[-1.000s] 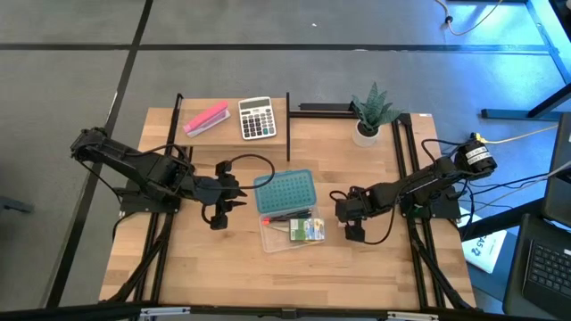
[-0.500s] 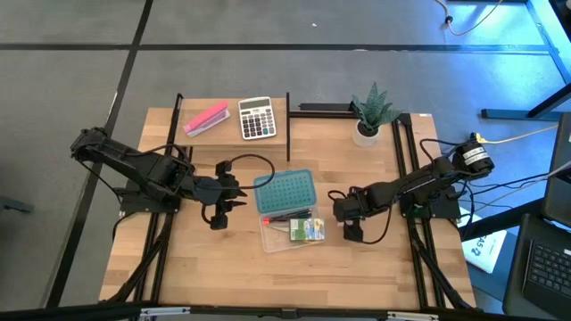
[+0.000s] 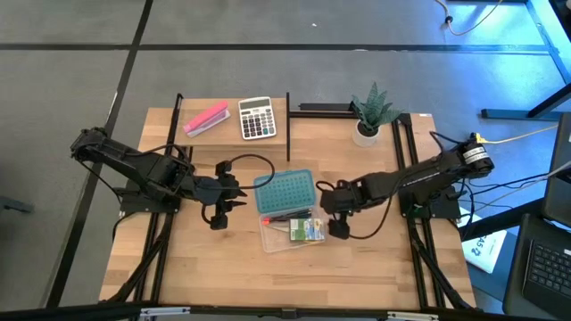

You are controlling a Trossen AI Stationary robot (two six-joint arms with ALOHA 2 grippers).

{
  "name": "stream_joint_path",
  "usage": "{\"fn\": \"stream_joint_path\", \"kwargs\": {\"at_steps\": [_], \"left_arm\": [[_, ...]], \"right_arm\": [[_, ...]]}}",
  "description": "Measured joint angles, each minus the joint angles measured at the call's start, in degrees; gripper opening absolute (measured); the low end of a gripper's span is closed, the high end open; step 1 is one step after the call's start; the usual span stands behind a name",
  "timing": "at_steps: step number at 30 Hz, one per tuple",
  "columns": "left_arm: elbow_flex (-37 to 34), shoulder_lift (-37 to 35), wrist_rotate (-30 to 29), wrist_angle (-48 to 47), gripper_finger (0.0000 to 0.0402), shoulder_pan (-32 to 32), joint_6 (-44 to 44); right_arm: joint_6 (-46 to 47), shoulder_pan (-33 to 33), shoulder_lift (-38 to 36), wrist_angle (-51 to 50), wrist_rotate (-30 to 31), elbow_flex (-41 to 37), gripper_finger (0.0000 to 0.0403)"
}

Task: Pack school essentials
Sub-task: Put the pink sticky note into the blue supply box

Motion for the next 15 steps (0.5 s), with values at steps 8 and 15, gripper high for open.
{"fn": "stream_joint_path", "kwargs": {"at_steps": [8, 15], "left_arm": [[0.0, 0.0, -0.01, 0.0, 0.0094, 0.0, 0.0], [0.0, 0.0, 0.0, 0.0, 0.0094, 0.0, -0.01]], "right_arm": [[-5.6, -0.3, 3.69, -0.32, 3.94, 10.43, 0.0345], [-11.69, -0.3, 11.23, -0.08, 4.89, 20.38, 0.0345]]}}
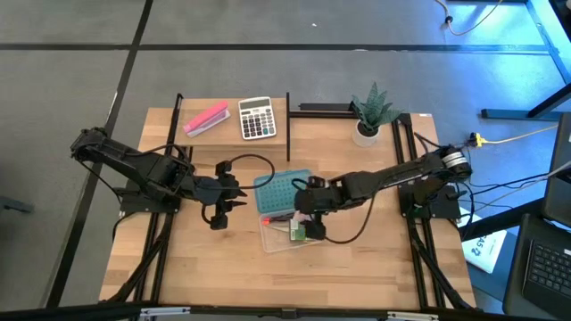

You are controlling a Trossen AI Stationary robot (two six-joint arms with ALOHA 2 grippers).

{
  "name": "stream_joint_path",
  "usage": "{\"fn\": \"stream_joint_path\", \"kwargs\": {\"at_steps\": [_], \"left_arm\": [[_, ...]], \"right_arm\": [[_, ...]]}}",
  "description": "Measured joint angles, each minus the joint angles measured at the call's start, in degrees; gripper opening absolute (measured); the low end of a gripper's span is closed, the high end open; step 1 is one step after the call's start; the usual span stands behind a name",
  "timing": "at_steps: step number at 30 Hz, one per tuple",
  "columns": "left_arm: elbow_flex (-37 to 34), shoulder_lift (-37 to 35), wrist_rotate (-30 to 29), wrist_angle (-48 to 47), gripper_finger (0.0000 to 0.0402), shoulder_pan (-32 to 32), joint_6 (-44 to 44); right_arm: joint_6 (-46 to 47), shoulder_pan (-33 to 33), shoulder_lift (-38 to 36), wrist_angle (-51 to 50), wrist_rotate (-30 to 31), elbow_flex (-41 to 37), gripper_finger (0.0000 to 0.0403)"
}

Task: Pack school essentials
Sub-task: Put the pink sticky note into the blue supply box

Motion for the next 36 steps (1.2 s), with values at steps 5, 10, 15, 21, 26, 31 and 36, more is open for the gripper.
{"fn": "stream_joint_path", "kwargs": {"at_steps": [5, 10, 15, 21, 26, 31, 36], "left_arm": [[0.0, 0.0, 0.0, 0.0, 0.0094, 0.0, -0.01], [0.0, 0.0, -0.02, 0.0, 0.0094, 0.0, 0.0], [0.0, 0.0, -0.07, -0.02, 0.0094, 0.0, 0.06], [0.0, 0.0, -0.12, -0.33, 0.0094, 0.01, 0.1], [0.0, 0.0, -0.17, -0.35, 0.0094, 0.0, 0.12], [0.01, 0.0, -0.2, -0.34, 0.0094, 0.01, 0.14], [0.0, 0.0, -0.21, -0.3, 0.0094, 0.02, 0.12]], "right_arm": [[-4.91, -0.17, 5.8, 0.74, 0.01, 7.47, 0.0345], [-8.81, -0.22, 11.05, 1.12, -0.49, 13.18, 0.0345], [-10.39, -0.37, 15.27, 2.62, -3.98, 15.66, 0.0345], [-11.95, -0.42, 18.47, 6.38, -5.12, 15.67, 0.0345], [-12.31, -0.64, 21.55, 7.38, -8.28, 15.68, 0.0345], [-13.52, -0.7, 23.68, 8.04, -8.52, 15.66, 0.0345], [-14.85, -0.74, 24.55, 9.6, -8.56, 15.66, 0.0345]]}}
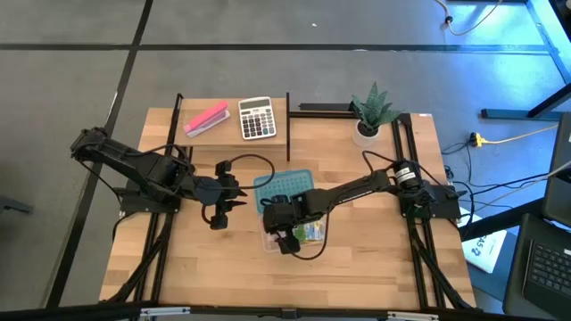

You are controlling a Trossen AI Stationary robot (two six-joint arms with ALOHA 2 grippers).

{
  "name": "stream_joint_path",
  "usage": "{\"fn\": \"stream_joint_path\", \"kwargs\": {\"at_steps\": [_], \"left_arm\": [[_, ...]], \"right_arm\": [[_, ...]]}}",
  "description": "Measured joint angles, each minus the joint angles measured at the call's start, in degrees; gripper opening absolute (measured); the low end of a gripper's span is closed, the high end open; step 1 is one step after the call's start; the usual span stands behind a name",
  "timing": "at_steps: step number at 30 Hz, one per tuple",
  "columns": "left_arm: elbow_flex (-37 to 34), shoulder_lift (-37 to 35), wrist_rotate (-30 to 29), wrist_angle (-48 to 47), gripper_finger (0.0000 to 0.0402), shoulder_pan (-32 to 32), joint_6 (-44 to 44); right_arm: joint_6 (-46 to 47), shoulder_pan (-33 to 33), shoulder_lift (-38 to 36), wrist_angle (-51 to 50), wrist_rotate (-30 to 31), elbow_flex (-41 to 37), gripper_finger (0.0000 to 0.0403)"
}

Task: Pack school essentials
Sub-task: Put the pink sticky note into the blue supply box

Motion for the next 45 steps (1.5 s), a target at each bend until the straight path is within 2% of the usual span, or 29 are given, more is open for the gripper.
{"fn": "stream_joint_path", "kwargs": {"at_steps": [10, 14, 35, 40, 45], "left_arm": [[0.0, 0.0, 0.01, 0.28, 0.0094, -0.02, -0.04], [0.0, 0.0, 0.01, 0.26, 0.0094, -0.02, -0.04], [0.0, 0.0, 0.01, 0.26, 0.0094, 0.0, -0.11], [0.0, 0.0, 0.01, 0.26, 0.0094, -0.02, -0.11], [0.0, 0.0, 0.02, 0.26, 0.0094, -0.01, -0.11]], "right_arm": [[0.15, -0.07, 0.0, -0.16, -0.09, 0.0, 0.0345], [3.09, -0.11, 0.0, 0.64, -0.12, 0.0, 0.0345], [2.99, -0.11, 0.0, 0.94, -1.05, -0.02, 0.0346], [2.9, -0.11, 0.0, 0.55, -1.09, -0.02, 0.0358], [2.71, -0.11, 0.0, -0.26, -1.05, -0.04, 0.0389]]}}
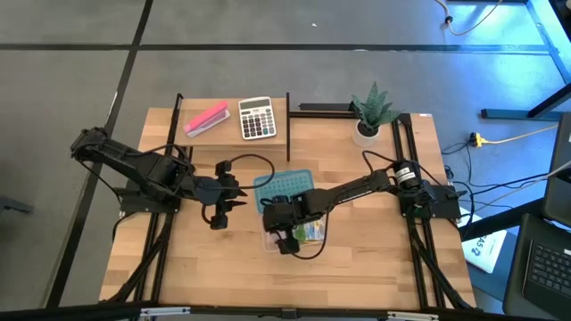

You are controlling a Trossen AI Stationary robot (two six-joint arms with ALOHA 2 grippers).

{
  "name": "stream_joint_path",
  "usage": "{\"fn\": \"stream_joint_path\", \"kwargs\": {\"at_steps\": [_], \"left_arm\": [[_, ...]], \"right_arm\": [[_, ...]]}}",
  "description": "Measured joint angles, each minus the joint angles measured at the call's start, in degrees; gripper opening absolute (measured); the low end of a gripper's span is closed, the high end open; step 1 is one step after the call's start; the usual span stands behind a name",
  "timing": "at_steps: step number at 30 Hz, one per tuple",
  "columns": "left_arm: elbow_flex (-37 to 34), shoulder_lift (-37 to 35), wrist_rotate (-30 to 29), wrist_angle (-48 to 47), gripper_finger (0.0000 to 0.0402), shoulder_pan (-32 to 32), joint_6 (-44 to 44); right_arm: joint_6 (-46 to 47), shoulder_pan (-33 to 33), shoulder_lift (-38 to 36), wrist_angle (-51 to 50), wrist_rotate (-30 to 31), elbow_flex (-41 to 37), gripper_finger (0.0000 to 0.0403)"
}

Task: Pack school essentials
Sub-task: Put the pink sticky note into the blue supply box, then close the blue supply box

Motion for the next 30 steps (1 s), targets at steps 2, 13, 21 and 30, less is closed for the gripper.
{"fn": "stream_joint_path", "kwargs": {"at_steps": [2, 13, 21, 30], "left_arm": [[0.0, 0.0, -0.01, 0.0, 0.0094, 0.01, -0.01], [0.0, 0.0, -0.01, 0.0, 0.0094, -0.01, -0.02], [0.02, -0.02, 0.01, 0.09, 0.0094, -0.01, 0.0], [0.0, -0.02, -0.05, 0.11, 0.0094, 0.0, 0.85]], "right_arm": [[-0.02, 0.0, 0.0, -0.23, 0.02, 0.0, 0.0397], [-0.2, -0.28, -0.04, -0.24, 0.51, -0.02, 0.0395], [6.47, -1.06, -3.19, -8.11, 0.47, -0.09, 0.0394], [6.43, -1.62, -10.67, -9.88, 1.16, -0.07, 0.0394]]}}
